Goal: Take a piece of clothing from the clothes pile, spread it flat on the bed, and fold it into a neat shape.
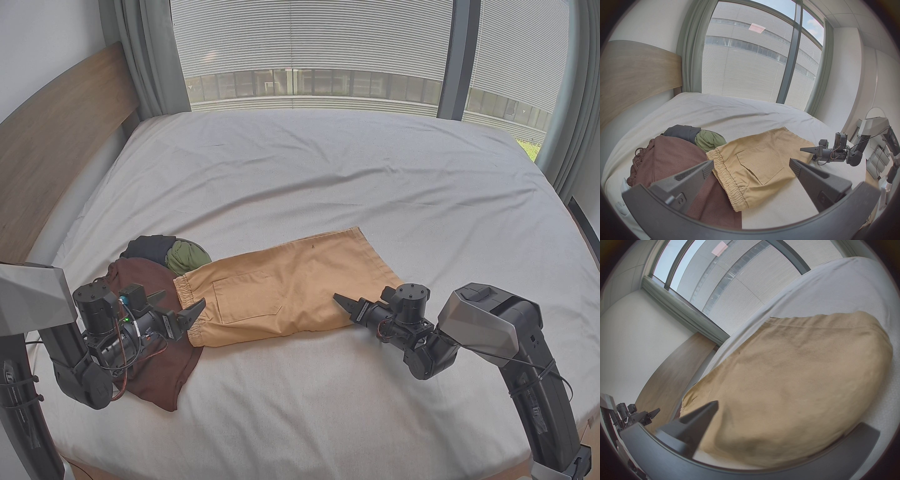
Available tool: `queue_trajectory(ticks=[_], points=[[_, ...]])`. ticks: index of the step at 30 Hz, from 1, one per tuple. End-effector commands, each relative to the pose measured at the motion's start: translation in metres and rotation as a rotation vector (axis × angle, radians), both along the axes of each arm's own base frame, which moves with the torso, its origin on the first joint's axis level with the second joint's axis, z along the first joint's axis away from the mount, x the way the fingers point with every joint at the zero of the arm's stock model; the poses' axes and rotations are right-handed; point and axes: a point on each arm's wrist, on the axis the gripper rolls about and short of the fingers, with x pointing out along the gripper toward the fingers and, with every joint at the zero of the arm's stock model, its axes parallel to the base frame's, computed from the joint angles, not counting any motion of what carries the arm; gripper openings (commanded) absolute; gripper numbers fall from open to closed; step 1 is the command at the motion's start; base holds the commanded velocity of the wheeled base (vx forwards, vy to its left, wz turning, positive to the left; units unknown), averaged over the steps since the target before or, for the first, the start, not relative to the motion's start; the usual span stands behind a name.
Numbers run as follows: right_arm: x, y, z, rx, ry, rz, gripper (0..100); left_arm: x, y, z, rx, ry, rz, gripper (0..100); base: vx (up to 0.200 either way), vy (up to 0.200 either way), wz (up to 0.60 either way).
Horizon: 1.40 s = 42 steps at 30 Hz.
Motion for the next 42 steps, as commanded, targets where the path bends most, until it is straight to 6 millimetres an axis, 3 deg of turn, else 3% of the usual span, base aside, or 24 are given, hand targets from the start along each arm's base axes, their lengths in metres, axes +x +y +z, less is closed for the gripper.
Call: queue_trajectory(ticks=[1,6,16,29,42], points=[[-0.004,-0.001,-0.008,-0.006,0.036,0.0,0,0.0,-0.002,-0.001,-0.026,0.012,-0.002,100,0.0,0.0,0.0],[-0.012,-0.004,-0.007,-0.009,0.043,0.001,0,0.0,-0.003,0.0,-0.04,0.014,0.001,100,0.0,0.0,0.0],[-0.032,-0.007,0.025,-0.002,0.004,0.011,0,0.0,-0.003,0.0,-0.043,0.016,0.001,100,0.0,0.0,0.0],[-0.072,-0.027,0.015,-0.091,0.055,0.022,0,0.001,-0.003,-0.001,-0.054,0.022,0.004,100,0.0,0.0,0.0],[-0.117,-0.063,0.016,-0.181,0.122,-0.004,0,0.001,-0.004,-0.003,-0.055,0.03,0.003,100,0.0,0.0,0.0]])
